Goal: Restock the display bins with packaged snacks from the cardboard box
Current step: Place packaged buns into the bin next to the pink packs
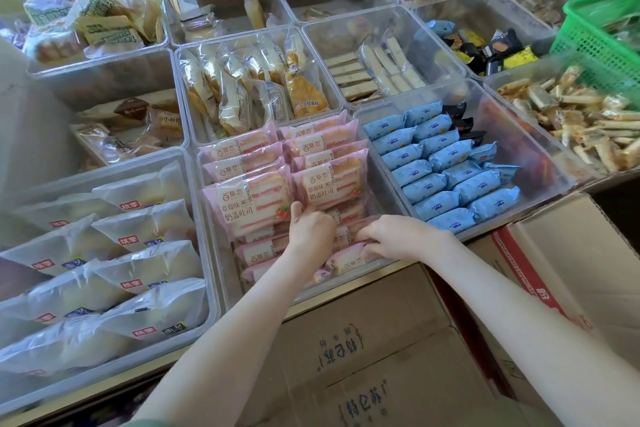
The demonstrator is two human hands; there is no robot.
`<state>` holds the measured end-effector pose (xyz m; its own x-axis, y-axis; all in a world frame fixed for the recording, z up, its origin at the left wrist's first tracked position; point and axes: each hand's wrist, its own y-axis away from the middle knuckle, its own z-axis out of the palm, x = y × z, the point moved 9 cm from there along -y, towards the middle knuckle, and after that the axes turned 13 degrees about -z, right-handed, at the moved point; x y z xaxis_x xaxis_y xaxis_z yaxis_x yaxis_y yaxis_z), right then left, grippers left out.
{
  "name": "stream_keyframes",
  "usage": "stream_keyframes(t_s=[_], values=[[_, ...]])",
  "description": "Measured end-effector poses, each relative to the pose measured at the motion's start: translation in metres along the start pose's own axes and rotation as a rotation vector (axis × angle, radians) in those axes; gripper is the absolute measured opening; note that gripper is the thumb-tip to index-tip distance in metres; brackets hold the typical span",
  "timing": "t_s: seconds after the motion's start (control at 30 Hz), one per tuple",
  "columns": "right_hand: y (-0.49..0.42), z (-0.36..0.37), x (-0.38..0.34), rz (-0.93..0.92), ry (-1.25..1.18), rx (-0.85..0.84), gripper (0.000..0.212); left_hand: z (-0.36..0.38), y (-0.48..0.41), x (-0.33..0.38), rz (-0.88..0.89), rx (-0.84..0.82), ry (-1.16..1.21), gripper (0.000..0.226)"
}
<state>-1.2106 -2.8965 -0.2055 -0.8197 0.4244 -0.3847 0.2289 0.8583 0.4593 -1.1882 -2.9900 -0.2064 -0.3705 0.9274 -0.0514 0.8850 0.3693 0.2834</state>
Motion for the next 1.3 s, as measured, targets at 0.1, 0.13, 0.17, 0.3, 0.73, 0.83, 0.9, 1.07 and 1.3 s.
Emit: stream_keyframes(t_s=[0.1, 0.13, 0.17, 0.3, 0.73, 0.83, 0.9, 1.07, 1.3], values=[[-0.001, 0.002, 0.001, 0.020, 0.001, -0.016, 0.032, -0.008, 0.006, -0.004, 0.006, 0.139, 0.115, 0.023], [-0.001, 0.003, 0.000, 0.025, 0.006, -0.022, 0.033, -0.011, 0.009, -0.007, 0.001, 0.173, 0.146, 0.021], [-0.003, 0.003, 0.000, 0.033, 0.014, -0.031, 0.033, -0.012, 0.013, -0.010, -0.002, 0.202, 0.162, 0.017], [-0.009, 0.002, -0.001, 0.061, 0.088, -0.043, 0.032, -0.011, 0.014, -0.020, 0.002, 0.247, 0.161, 0.009], [-0.007, -0.006, 0.006, 0.014, 0.407, 0.132, 0.039, 0.004, 0.018, -0.008, 0.216, 0.138, 0.027, 0.041], [-0.012, 0.004, 0.010, 0.031, 0.430, 0.036, 0.036, 0.016, 0.016, -0.005, 0.233, 0.028, 0.026, 0.040], [-0.016, 0.008, 0.011, 0.046, 0.416, -0.013, 0.036, 0.019, 0.018, -0.006, 0.221, -0.019, 0.047, 0.036], [-0.015, 0.009, 0.013, 0.081, 0.412, -0.092, 0.057, 0.015, 0.024, -0.014, 0.212, 0.045, 0.113, 0.034], [-0.016, 0.029, 0.031, 0.264, 0.585, -0.385, 0.054, 0.021, 0.030, -0.021, 0.175, 0.012, -0.035, 0.063]])
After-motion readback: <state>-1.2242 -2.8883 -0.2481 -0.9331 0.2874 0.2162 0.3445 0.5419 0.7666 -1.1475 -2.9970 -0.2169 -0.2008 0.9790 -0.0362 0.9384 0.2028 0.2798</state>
